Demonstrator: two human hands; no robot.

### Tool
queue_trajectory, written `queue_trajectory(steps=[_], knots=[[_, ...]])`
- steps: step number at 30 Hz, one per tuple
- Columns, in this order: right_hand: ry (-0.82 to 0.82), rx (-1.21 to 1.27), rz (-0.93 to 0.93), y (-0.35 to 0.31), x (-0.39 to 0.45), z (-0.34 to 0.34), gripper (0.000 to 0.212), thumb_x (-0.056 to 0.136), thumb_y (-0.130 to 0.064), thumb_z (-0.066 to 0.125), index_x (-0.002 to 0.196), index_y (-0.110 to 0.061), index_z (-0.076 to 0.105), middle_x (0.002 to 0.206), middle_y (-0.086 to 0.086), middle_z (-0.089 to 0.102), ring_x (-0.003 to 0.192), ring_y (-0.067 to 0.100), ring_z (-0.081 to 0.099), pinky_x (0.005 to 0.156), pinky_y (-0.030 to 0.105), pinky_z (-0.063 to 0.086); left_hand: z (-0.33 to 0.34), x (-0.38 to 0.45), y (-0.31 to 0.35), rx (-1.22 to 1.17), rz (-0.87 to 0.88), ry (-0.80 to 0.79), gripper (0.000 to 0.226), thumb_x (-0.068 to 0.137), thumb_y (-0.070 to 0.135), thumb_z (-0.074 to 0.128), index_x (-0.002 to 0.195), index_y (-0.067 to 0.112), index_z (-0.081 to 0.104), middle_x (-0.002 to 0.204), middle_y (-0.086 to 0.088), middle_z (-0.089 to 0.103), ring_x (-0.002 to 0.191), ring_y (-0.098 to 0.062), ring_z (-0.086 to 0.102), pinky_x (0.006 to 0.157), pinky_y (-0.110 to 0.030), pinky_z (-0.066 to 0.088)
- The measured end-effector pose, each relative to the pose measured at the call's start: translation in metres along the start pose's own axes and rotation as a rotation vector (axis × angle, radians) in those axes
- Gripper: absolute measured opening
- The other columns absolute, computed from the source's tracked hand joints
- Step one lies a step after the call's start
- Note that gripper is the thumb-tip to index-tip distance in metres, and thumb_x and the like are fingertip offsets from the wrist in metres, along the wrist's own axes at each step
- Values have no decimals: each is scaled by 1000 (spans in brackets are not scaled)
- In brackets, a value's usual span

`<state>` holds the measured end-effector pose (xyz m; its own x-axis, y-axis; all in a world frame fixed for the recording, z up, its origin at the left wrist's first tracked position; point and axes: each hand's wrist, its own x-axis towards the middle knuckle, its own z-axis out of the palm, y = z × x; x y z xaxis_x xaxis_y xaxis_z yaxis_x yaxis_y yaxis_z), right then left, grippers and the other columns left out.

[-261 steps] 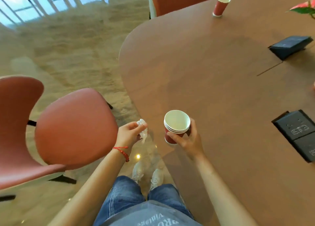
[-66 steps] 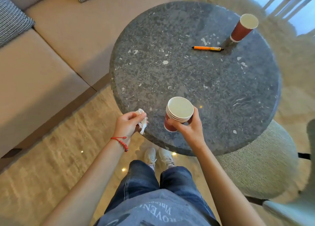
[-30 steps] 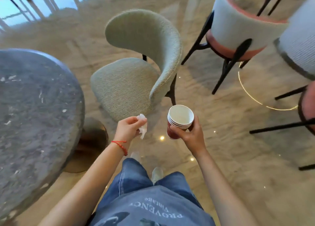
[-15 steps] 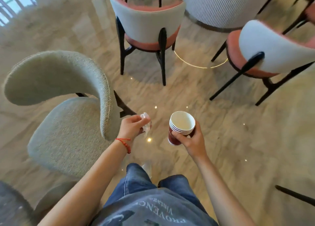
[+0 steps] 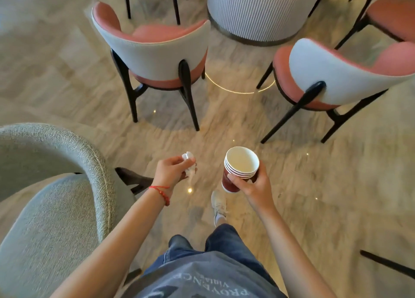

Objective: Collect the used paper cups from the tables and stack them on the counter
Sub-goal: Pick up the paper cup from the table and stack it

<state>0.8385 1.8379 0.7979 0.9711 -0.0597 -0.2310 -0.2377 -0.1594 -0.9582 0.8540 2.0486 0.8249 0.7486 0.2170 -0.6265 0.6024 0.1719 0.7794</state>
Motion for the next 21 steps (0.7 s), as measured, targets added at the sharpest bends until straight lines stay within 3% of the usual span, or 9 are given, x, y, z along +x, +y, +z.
queue_trajectory(steps=[3, 8, 12, 17, 21], knots=[[-67, -7, -18, -16, 53, -3, 64, 51, -50, 80, 107, -40, 51, 105, -17, 63, 97, -5, 60, 77, 12, 49, 15, 28, 25, -18, 6, 63, 7, 81, 14, 68, 76, 10, 65, 78, -10, 66, 62, -11, 64, 57, -17, 52], [-132, -46, -44, -50, 140, -8, 66, 49, -50, 80, 108, -38, 52, 107, -15, 62, 98, -4, 60, 78, 13, 48, 31, 70, 71, -57, 23, 138, 6, 81, 17, 68, 78, 12, 67, 85, -12, 69, 74, -16, 65, 64, -19, 54], [-188, -78, -66, -75, 199, 6, 67, 48, -52, 79, 107, -36, 51, 108, -15, 61, 99, -1, 59, 80, 17, 49, 23, 102, 101, -155, 32, 191, 7, 81, 15, 68, 81, 8, 68, 87, -17, 67, 81, -25, 64, 80, -35, 53], [-269, -95, -107, -101, 262, 62, 63, 48, -50, 79, 104, -38, 53, 105, -17, 61, 97, -7, 59, 75, 8, 47, -9, 152, 130, -230, 29, 271, 14, 80, 14, 69, 82, 1, 67, 84, -18, 66, 82, -28, 63, 77, -34, 52], [-324, -83, -104, -118, 306, 124, 65, 47, -49, 79, 104, -37, 52, 105, -14, 61, 95, -6, 60, 75, 11, 48, -47, 198, 160, -262, 34, 312, 11, 81, 13, 69, 80, 2, 66, 86, -19, 62, 81, -26, 60, 70, -28, 50]])
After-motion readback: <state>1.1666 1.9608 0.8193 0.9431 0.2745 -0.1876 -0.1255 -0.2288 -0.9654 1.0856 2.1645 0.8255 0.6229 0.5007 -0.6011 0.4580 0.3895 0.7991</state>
